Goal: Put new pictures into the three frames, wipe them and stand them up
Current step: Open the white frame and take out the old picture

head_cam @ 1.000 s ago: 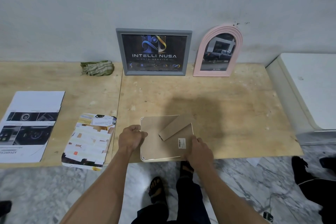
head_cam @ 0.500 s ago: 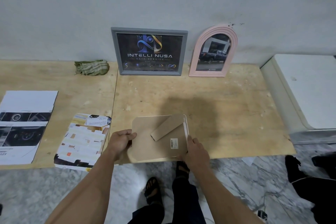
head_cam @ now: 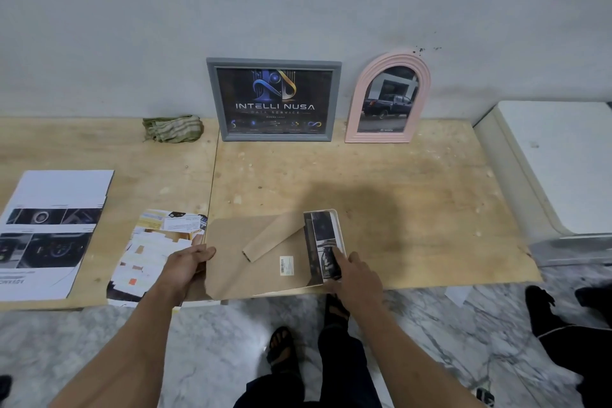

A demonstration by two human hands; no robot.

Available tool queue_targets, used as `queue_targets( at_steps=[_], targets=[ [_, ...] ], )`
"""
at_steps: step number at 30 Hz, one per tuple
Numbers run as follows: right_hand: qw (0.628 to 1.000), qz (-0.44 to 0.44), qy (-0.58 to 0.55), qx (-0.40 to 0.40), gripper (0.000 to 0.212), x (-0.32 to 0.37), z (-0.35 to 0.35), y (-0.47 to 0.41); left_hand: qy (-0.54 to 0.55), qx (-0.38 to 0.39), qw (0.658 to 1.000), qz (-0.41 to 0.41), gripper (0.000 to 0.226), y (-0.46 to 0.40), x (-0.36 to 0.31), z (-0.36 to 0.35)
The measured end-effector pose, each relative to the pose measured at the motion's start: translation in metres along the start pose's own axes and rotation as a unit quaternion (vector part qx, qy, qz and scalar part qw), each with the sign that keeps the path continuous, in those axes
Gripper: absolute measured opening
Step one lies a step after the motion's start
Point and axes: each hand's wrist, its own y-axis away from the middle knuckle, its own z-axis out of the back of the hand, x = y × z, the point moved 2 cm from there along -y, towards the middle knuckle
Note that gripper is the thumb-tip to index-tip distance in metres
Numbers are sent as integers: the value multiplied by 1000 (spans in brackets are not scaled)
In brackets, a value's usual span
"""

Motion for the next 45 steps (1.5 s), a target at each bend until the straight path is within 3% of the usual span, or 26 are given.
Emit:
queue_targets(
  at_steps=[2, 5, 8, 11, 15, 18, 21, 25, 30, 32, 37, 43, 45],
  targets=[
    [1000, 10, 15, -2, 71, -1, 1, 2, -6, -7, 1000, 0, 29, 7, 0, -5],
    [1000, 10, -12, 3, 78, -2, 5, 2, -9, -4, 1000, -10, 28, 15, -1, -17],
    [987, -2, -159, -8, 82, -5, 22, 1, -10, 13, 1000, -26, 20, 23, -10, -32],
    [904, -59, -422, 25, 53, -17, 46, -5, -10, 20, 999, -30, 31, 29, -19, -54],
    [843, -116, -525, -13, 9, -54, 69, -11, -13, 44, 999, -11, 31, 42, -24, -110],
    [823, -151, -540, -91, 18, -108, 84, -10, -32, 56, 998, -3, 27, 50, -19, -170],
    [817, -204, -530, -101, 22, -178, 91, -8, -90, 61, 994, -21, 38, 53, -13, -243],
    [801, -254, -533, -99, 24, -267, 87, -4, -129, 65, 988, -53, 14, 61, 2, -339],
    [790, -280, -532, -116, 17, -339, 81, -9, -240, 41, 967, -77, 33, 40, 37, -405],
    [803, -276, -513, -127, 14, -352, 79, -12, -276, 20, 957, -85, 35, 32, 49, -420],
    [832, -257, -467, -153, 16, -364, 76, -20, -317, -33, 941, -117, 13, 69, 35, -447],
    [814, -313, -467, -148, 26, -356, 77, -27, -325, -61, 935, -130, 14, 72, 30, -439],
    [827, -293, -455, -154, 26, -337, 85, -32, -325, -78, 932, -141, 19, 77, 21, -422]
  ],
)
